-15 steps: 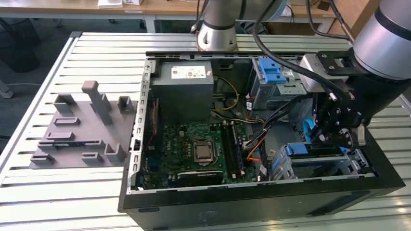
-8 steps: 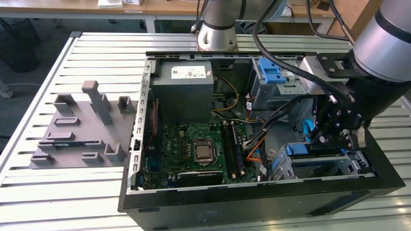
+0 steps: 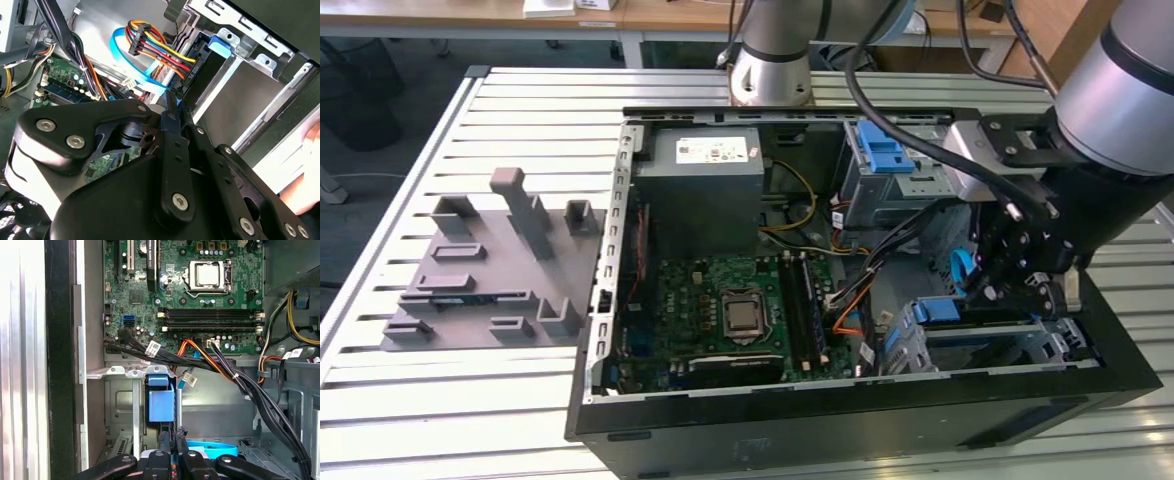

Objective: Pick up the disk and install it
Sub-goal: 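Insert the second disk wire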

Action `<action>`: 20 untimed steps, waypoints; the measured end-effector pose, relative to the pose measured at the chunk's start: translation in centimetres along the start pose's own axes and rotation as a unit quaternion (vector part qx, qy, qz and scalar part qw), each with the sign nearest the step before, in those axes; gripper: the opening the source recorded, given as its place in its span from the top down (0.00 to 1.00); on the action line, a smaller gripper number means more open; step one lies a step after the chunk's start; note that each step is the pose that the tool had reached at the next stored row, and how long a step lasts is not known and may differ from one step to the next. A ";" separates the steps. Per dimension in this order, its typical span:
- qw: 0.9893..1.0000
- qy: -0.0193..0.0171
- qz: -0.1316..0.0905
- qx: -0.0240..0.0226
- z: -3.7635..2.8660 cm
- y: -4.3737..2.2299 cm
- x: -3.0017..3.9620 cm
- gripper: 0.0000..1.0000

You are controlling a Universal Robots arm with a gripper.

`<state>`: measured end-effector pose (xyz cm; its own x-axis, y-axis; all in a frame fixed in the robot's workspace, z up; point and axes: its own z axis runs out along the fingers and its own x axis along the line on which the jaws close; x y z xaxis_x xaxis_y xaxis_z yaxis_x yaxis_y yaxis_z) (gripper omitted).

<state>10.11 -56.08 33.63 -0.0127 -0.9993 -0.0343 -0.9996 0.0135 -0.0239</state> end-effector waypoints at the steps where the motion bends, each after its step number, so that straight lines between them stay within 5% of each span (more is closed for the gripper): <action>1: 1.000 0.000 0.000 0.000 0.04 -0.03 0.00 0.84; 20: 1.000 0.000 -0.001 0.000 0.27 -0.26 0.01 0.84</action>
<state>10.37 -56.08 33.36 -0.0116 -0.9993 -0.0345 -0.9996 0.0124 -0.0239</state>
